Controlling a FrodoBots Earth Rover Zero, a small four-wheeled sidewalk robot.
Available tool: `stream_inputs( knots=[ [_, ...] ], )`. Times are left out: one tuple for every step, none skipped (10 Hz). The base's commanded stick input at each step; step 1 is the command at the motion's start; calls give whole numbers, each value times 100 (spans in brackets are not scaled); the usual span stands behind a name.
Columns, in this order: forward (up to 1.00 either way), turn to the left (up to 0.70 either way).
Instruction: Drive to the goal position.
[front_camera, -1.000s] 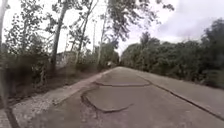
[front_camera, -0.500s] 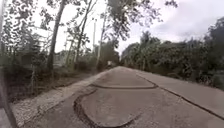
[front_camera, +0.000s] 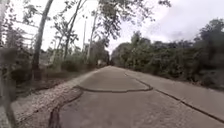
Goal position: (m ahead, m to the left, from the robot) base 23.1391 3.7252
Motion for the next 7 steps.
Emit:
stream_inputs(
  knots=[
    [70,-2],
    [70,-7],
    [70,-11],
    [70,-16],
    [70,-21],
    [70,-29],
    [70,-29]
  ],
)
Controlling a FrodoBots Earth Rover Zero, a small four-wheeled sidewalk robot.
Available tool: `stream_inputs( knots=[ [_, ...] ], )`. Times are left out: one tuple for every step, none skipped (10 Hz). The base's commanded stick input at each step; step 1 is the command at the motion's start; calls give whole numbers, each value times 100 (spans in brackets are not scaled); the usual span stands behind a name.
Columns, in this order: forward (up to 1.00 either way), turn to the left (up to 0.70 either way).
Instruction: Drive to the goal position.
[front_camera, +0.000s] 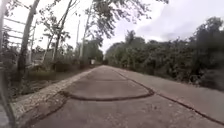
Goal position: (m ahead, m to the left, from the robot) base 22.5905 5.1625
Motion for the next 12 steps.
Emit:
stream_inputs(
  knots=[
    [70,-15],
    [70,-1],
    [70,0],
    [70,0],
    [70,0],
    [70,0],
    [70,0],
    [70,0],
    [70,0],
    [70,0],
    [70,0],
    [70,0]
  ],
)
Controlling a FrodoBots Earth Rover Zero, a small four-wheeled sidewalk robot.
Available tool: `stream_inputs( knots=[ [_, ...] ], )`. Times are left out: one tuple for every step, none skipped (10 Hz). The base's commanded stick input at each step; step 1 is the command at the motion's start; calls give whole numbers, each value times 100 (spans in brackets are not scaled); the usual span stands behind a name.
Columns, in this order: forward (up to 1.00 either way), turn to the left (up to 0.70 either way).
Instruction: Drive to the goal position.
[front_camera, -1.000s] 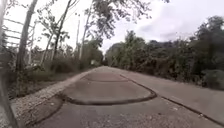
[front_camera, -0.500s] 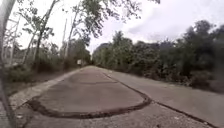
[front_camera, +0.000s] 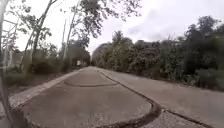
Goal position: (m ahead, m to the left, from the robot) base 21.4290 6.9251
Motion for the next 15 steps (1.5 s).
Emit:
stream_inputs(
  knots=[
    [70,0],
    [70,0],
    [70,3],
    [70,7],
    [70,11],
    [70,14],
    [70,15],
    [70,6],
    [70,3],
    [70,3],
    [70,2],
    [70,2],
    [70,2],
    [70,2],
    [70,2]
  ],
)
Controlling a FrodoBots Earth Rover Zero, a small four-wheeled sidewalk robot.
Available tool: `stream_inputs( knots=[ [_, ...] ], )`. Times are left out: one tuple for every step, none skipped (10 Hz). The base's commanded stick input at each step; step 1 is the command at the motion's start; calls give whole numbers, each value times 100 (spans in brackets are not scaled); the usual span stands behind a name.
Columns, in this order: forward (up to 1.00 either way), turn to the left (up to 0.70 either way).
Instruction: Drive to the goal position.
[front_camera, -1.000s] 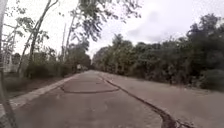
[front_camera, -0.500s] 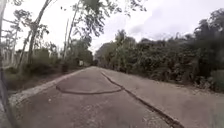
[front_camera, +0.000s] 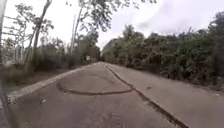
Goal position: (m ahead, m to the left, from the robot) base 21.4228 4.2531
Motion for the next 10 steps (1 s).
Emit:
stream_inputs(
  knots=[
    [70,3],
    [70,4],
    [70,8],
    [70,13],
    [70,19],
    [70,19],
    [70,1],
    [70,0],
    [70,0],
    [70,0]
  ],
)
